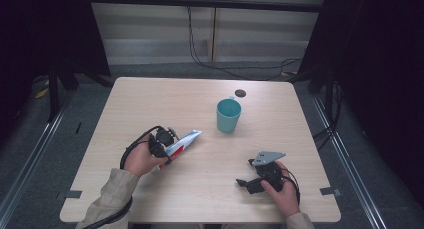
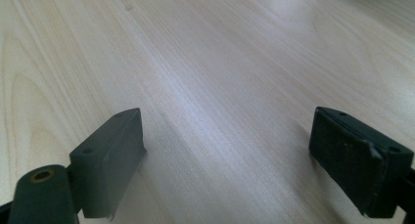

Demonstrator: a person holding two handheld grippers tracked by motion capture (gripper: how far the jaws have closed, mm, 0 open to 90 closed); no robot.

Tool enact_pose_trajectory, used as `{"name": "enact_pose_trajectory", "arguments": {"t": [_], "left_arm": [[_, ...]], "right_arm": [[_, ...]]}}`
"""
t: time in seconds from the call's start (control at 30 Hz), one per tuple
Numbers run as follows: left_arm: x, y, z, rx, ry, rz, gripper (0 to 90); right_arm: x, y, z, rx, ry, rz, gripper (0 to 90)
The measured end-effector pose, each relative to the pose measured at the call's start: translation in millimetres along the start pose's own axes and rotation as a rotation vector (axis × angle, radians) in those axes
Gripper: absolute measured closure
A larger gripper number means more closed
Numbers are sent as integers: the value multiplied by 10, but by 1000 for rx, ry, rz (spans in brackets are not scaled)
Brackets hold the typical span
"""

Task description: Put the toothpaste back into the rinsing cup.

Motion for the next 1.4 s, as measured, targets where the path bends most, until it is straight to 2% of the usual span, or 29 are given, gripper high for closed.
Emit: {"name": "enact_pose_trajectory", "arguments": {"t": [0.2,0.3,0.47,0.63,0.73,0.87,1.0,1.3,1.4], "left_arm": [[19,-8,37,-40,-14,3,695],[40,-44,54,-64,-30,26,696],[34,-86,57,-94,-39,29,696],[15,-161,48,-122,-34,34,697],[4,-197,42,-134,-23,51,697],[-14,-256,28,-170,-32,63,697],[-53,-332,6,-209,-23,71,697],[-115,-362,-5,-263,-28,103,698],[-117,-383,-8,-270,-24,110,698]], "right_arm": [[0,0,0,0,0,0,126],[1,0,0,1,-1,0,126],[1,1,0,1,-2,1,126],[2,2,-1,3,-3,3,123],[3,4,-3,5,-4,6,121],[4,5,-6,5,-1,7,119],[8,10,-11,7,2,9,113],[25,38,-41,12,24,25,106],[5,36,-49,14,30,29,135]]}}
Point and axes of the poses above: each handheld gripper's, and its own axes: y roughly forward along the jaws, z roughly out of its underside, x roughly to its left, the point moved 1 cm from there along y, roughly forward along the jaws, and after that the axes turned 12 degrees about -y, right-handed, at the moved point
